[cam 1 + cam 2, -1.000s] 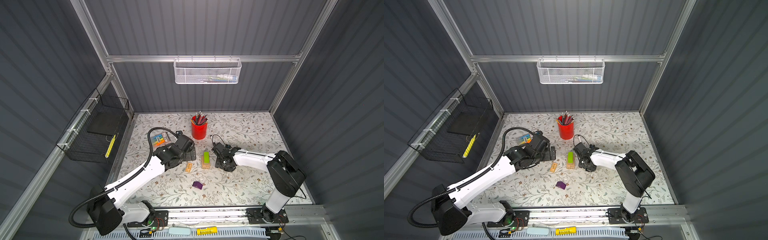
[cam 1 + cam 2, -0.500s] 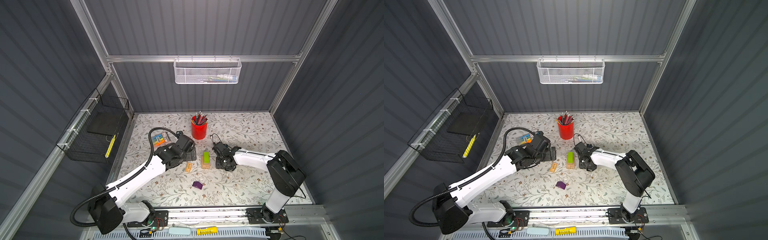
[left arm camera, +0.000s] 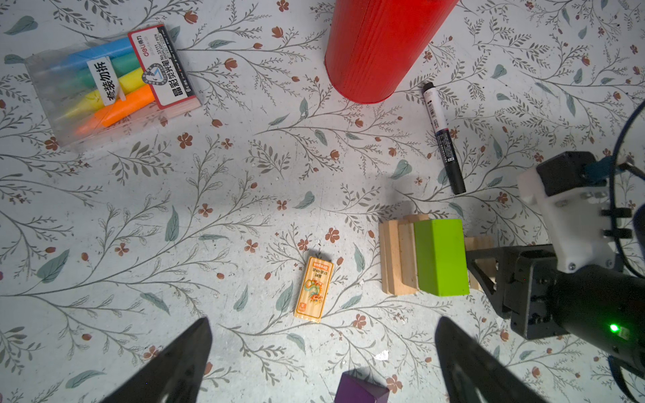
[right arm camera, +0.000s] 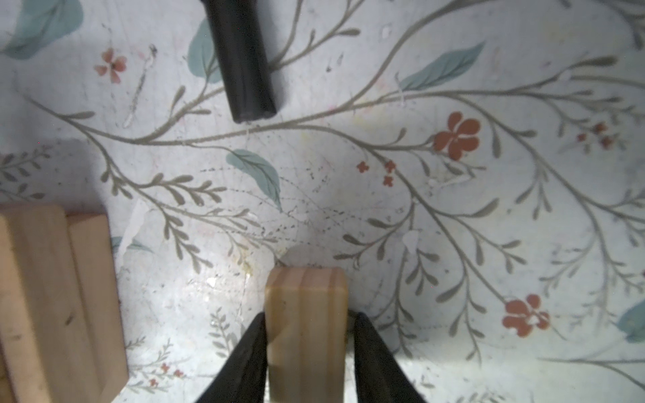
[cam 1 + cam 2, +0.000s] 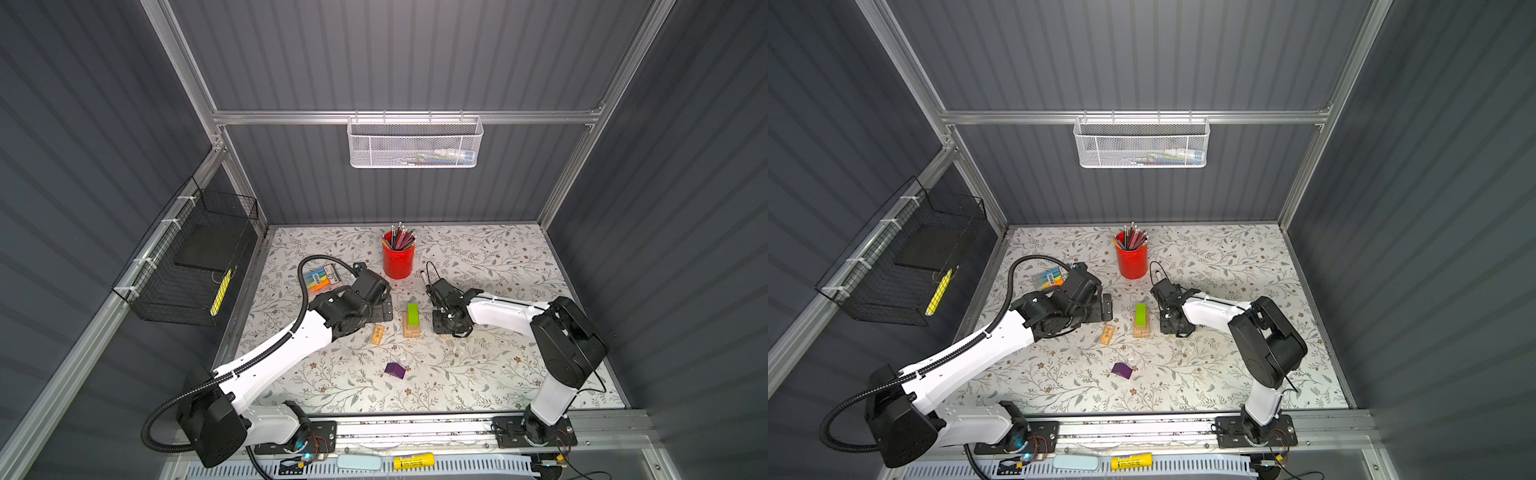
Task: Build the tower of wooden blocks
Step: 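Lower the right gripper onto the ridged wooden block and close it, then lift the ridged wooden block with the right gripper and carry it over the green block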
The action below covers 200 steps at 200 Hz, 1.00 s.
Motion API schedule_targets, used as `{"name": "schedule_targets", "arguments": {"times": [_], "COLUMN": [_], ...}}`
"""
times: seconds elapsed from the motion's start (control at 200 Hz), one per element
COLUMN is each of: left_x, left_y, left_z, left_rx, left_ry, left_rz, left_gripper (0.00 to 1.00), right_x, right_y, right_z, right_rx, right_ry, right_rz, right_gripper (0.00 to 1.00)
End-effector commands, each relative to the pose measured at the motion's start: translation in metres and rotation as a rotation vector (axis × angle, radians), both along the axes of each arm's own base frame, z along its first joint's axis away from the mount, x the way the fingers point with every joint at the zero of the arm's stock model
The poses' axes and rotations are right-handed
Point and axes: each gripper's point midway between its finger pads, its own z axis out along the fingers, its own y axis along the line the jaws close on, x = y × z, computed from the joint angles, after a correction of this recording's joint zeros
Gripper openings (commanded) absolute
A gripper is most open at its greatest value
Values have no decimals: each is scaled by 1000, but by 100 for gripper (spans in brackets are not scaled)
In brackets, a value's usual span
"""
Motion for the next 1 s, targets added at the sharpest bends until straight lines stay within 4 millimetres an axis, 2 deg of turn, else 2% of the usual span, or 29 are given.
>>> {"name": "schedule_targets", "arguments": {"times": [0.0, 0.13, 0.43, 0.82, 0.996], "left_x": [3, 3, 2, -1, -2], "left_y": [-1, -2, -5, 9, 17], "left_z": [6, 7, 11, 10, 9], "left_rx": [-28, -36, -52, -17, -10], "left_ry": [-5, -10, -11, -34, -40], "left_rz": [14, 15, 1, 23, 62], "left_gripper": [100, 100, 100, 100, 100], "right_x": [-14, -18, -14, -13, -12], "right_y": [0, -3, -2, -5, -2], "right_z": [-18, -19, 8, 64, 97], "right_rx": [2, 5, 45, 80, 100], "right_ry": [74, 77, 19, -35, -54], "right_rz": [23, 5, -16, -65, -59], "right_gripper": [40, 37, 28, 26, 27]}}
